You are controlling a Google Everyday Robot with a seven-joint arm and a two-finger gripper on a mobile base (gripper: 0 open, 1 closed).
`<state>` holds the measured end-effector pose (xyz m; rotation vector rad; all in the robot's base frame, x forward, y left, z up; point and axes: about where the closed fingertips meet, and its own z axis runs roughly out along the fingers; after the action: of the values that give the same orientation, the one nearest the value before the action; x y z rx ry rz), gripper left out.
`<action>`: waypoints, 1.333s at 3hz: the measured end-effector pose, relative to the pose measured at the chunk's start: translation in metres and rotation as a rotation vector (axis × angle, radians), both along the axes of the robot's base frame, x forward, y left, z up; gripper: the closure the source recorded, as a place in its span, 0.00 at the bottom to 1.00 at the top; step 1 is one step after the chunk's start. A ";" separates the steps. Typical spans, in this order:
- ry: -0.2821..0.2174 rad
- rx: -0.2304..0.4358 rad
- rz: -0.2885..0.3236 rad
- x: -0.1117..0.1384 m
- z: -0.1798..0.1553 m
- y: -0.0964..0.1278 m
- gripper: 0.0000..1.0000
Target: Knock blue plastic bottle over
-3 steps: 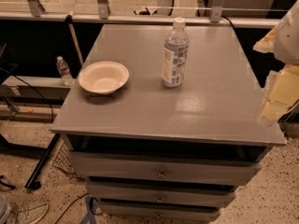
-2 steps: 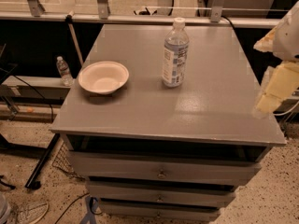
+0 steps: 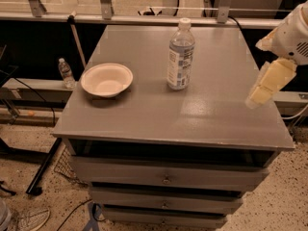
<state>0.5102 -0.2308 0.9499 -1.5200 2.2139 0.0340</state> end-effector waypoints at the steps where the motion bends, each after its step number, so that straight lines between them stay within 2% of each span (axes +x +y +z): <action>1: -0.004 0.030 -0.007 0.005 -0.002 0.003 0.00; 3: -0.057 0.181 -0.082 0.047 0.005 0.038 0.00; 4: -0.086 0.220 -0.107 0.066 0.007 0.062 0.00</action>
Offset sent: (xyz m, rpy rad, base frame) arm 0.0582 0.0311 -0.0025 0.2302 -0.0586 -0.1023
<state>0.5764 -0.1688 0.9573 -1.2608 2.1415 0.1699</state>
